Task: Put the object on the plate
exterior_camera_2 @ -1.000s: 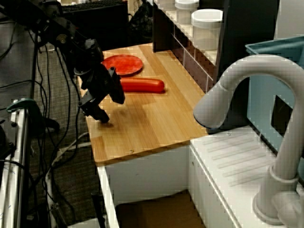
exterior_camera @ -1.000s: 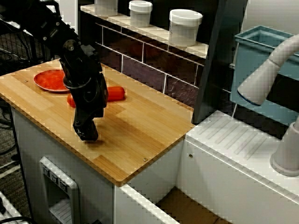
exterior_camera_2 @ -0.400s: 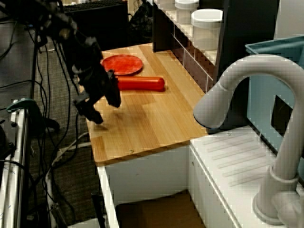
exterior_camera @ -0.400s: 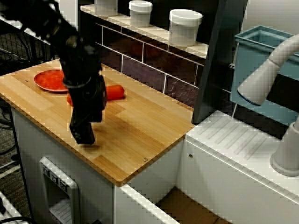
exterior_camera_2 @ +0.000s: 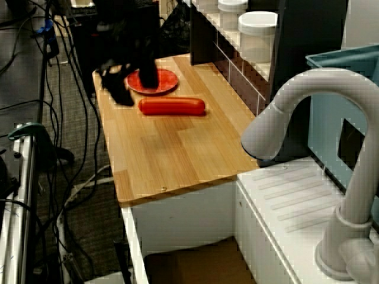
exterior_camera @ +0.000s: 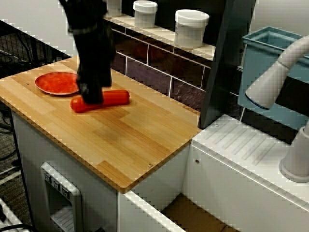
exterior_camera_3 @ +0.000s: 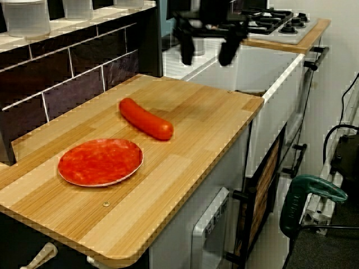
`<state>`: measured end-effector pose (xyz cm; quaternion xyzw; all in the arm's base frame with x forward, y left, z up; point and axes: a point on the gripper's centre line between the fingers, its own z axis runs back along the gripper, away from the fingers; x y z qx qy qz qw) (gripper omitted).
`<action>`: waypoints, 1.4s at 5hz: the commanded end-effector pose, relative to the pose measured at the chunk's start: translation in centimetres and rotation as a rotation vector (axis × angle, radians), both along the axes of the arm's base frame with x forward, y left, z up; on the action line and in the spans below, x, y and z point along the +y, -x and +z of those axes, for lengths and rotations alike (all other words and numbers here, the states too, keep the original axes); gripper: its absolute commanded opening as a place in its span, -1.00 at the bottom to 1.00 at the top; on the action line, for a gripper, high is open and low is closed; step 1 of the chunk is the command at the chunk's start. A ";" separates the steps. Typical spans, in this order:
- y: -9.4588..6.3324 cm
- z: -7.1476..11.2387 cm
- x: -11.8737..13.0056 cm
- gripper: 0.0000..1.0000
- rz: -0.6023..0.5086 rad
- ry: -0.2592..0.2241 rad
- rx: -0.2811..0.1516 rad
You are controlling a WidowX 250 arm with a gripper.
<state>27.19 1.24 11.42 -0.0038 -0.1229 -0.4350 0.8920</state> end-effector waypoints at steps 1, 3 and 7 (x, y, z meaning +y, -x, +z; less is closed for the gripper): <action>-2.6 -0.7 5.2 1.00 0.368 -0.046 0.045; -3.5 -0.9 7.9 1.00 0.584 0.039 0.117; -3.6 -5.6 6.7 1.00 0.585 -0.019 0.021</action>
